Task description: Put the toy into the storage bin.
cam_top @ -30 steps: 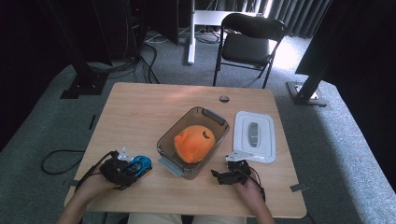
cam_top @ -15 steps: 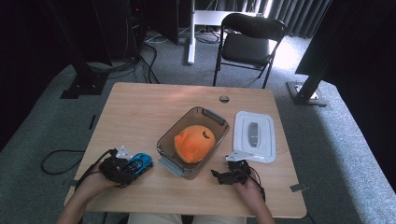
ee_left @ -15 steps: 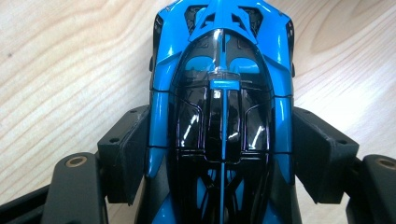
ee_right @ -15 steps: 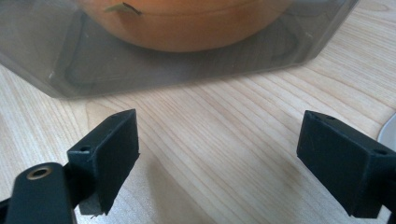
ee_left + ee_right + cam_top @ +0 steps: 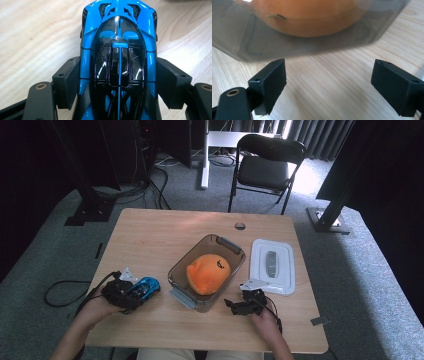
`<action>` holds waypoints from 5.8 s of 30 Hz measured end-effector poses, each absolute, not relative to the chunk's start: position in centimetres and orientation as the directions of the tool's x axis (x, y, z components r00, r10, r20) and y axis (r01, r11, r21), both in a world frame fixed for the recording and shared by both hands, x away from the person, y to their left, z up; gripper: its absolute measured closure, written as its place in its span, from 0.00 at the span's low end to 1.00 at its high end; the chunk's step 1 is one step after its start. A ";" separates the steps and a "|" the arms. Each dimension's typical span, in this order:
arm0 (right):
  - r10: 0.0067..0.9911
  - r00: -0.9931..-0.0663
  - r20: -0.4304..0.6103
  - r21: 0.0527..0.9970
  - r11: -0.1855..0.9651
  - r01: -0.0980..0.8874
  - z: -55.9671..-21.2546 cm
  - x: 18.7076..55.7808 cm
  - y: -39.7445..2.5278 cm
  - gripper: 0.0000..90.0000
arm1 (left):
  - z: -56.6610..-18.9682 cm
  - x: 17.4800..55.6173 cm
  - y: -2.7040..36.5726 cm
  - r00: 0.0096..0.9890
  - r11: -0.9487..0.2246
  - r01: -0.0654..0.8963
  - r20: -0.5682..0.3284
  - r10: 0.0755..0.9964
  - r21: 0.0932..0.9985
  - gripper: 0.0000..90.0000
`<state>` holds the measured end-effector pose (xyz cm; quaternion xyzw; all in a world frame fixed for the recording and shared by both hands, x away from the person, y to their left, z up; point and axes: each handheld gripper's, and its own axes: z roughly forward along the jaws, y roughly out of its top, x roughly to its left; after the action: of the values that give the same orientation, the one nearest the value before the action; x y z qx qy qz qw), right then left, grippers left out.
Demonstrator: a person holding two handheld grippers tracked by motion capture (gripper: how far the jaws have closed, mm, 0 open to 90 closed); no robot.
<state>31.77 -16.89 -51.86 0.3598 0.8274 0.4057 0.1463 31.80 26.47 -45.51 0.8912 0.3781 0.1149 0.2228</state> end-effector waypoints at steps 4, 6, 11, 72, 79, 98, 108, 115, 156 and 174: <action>0.708 -0.705 0.039 0.770 0.429 0.473 -52.0 32.0 -16.2 0.14 | -43.5 32.6 26.5 0.688 -0.617 0.611 0.053 0.724 0.496 0.32; 0.707 -0.707 0.028 0.763 0.441 0.472 -52.1 32.0 -16.0 0.14 | -42.5 32.9 26.4 0.689 -0.619 0.605 0.060 0.722 0.501 0.32; 0.710 -0.702 0.044 0.772 0.423 0.475 -51.9 32.1 -16.2 0.14 | -40.3 33.4 26.0 0.692 -0.626 0.587 0.083 0.717 0.514 0.32; 0.727 -0.687 0.015 0.748 0.448 0.490 -52.1 33.1 -11.5 0.14 | -33.2 39.4 16.1 0.765 -0.662 0.504 0.069 0.640 0.555 0.32; 0.727 -0.686 0.021 0.753 0.440 0.489 -52.5 32.9 -11.6 0.14 | -33.5 40.0 14.2 0.783 -0.672 0.491 0.057 0.619 0.555 0.32; 0.728 -0.684 0.041 0.765 0.418 0.490 -52.4 32.6 -12.4 0.14 | -35.7 41.6 10.9 0.810 -0.703 0.485 0.036 0.585 0.519 0.31; 0.728 -0.684 0.047 0.765 0.414 0.493 -52.4 32.6 -12.5 0.14 | -37.3 42.1 9.9 0.809 -0.713 0.492 0.040 0.587 0.499 0.31; 0.726 -0.686 0.047 0.765 0.415 0.492 -52.4 32.6 -12.6 0.14 | -38.6 42.4 9.1 0.803 -0.727 0.497 0.067 0.592 0.474 0.31; 0.725 -0.688 0.042 0.761 0.423 0.492 -52.4 32.5 -12.5 0.14 | -37.0 40.5 13.4 0.804 -0.681 0.468 0.050 0.593 0.563 0.02; 0.726 -0.687 0.040 0.757 0.426 0.495 -52.5 32.5 -12.4 0.14 | -37.7 40.3 19.0 0.751 -0.603 0.498 0.038 0.659 0.624 0.02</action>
<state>32.52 -12.43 -52.46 0.3670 0.8315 0.3900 0.1478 40.30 19.00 -37.72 0.8852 0.3269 0.1331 0.3031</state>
